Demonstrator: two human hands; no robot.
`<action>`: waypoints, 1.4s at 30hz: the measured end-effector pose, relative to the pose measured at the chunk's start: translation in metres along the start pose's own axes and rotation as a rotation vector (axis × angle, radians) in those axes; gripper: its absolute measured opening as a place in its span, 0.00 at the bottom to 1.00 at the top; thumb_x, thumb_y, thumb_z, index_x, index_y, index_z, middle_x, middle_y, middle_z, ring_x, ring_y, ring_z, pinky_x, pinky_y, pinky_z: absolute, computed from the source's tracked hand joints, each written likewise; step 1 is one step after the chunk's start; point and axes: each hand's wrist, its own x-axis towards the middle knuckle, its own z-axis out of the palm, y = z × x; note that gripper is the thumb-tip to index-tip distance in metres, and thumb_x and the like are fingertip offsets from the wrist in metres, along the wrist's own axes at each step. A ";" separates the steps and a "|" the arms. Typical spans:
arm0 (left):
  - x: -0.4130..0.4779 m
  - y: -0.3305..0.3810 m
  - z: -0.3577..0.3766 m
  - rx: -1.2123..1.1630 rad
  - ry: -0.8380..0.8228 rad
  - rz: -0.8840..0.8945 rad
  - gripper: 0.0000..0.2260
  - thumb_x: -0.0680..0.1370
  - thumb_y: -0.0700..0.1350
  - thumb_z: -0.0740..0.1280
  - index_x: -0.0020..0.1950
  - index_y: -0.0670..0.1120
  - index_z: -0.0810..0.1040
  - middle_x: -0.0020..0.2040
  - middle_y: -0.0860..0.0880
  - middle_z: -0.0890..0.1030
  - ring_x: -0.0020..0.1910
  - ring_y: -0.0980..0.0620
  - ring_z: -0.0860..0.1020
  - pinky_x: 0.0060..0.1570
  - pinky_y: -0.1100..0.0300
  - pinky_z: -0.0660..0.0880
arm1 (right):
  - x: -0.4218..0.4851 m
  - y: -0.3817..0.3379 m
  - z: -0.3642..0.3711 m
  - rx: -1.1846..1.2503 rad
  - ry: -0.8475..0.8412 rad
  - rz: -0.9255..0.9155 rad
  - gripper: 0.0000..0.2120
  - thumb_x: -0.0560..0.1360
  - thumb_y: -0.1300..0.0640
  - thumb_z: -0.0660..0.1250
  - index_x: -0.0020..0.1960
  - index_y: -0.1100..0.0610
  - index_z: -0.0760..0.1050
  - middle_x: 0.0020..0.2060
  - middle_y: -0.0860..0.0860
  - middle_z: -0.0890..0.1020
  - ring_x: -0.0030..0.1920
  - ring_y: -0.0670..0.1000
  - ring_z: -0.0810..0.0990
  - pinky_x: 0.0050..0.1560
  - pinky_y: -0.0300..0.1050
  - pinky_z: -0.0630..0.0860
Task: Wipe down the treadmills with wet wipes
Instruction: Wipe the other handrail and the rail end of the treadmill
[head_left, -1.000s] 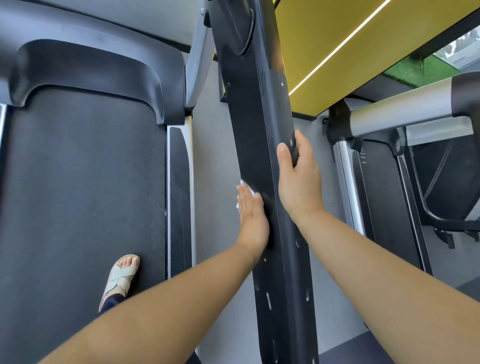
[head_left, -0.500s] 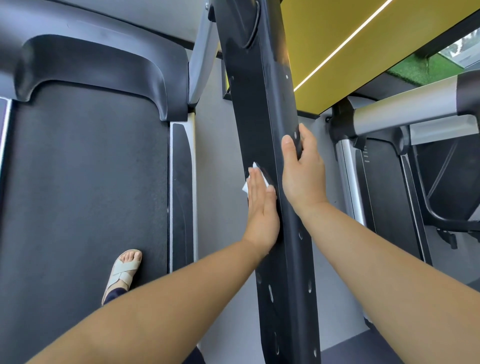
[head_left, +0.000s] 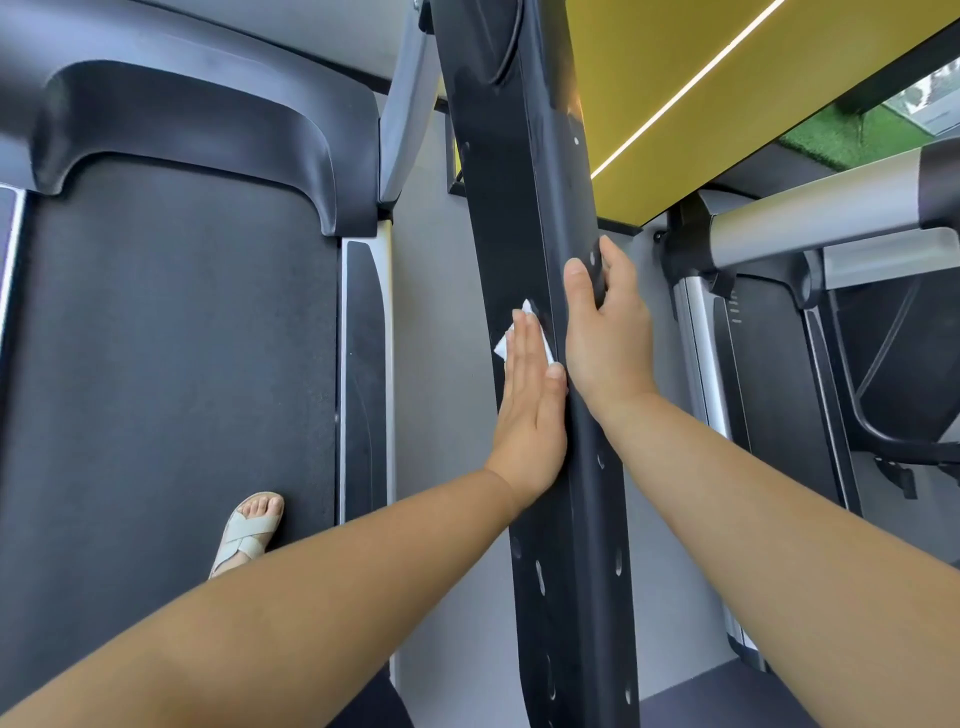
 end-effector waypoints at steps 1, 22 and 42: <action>-0.001 0.001 0.001 0.003 0.005 0.015 0.23 0.82 0.52 0.43 0.73 0.54 0.36 0.72 0.65 0.35 0.72 0.68 0.35 0.69 0.71 0.36 | 0.000 0.000 0.000 0.006 0.002 0.003 0.24 0.81 0.46 0.56 0.75 0.50 0.60 0.71 0.44 0.68 0.70 0.44 0.66 0.60 0.32 0.59; -0.046 -0.016 0.014 0.007 -0.071 0.065 0.24 0.79 0.57 0.41 0.72 0.56 0.35 0.73 0.63 0.35 0.74 0.63 0.34 0.73 0.63 0.36 | -0.002 -0.001 -0.001 -0.005 -0.002 0.002 0.23 0.81 0.45 0.55 0.75 0.48 0.60 0.70 0.44 0.69 0.68 0.45 0.67 0.57 0.33 0.60; -0.023 -0.006 0.006 -0.143 -0.022 -0.134 0.23 0.84 0.50 0.44 0.76 0.53 0.37 0.73 0.65 0.36 0.72 0.67 0.34 0.66 0.78 0.41 | -0.056 0.032 -0.022 0.022 -0.185 0.015 0.33 0.80 0.49 0.59 0.78 0.48 0.44 0.76 0.45 0.56 0.74 0.42 0.56 0.68 0.37 0.55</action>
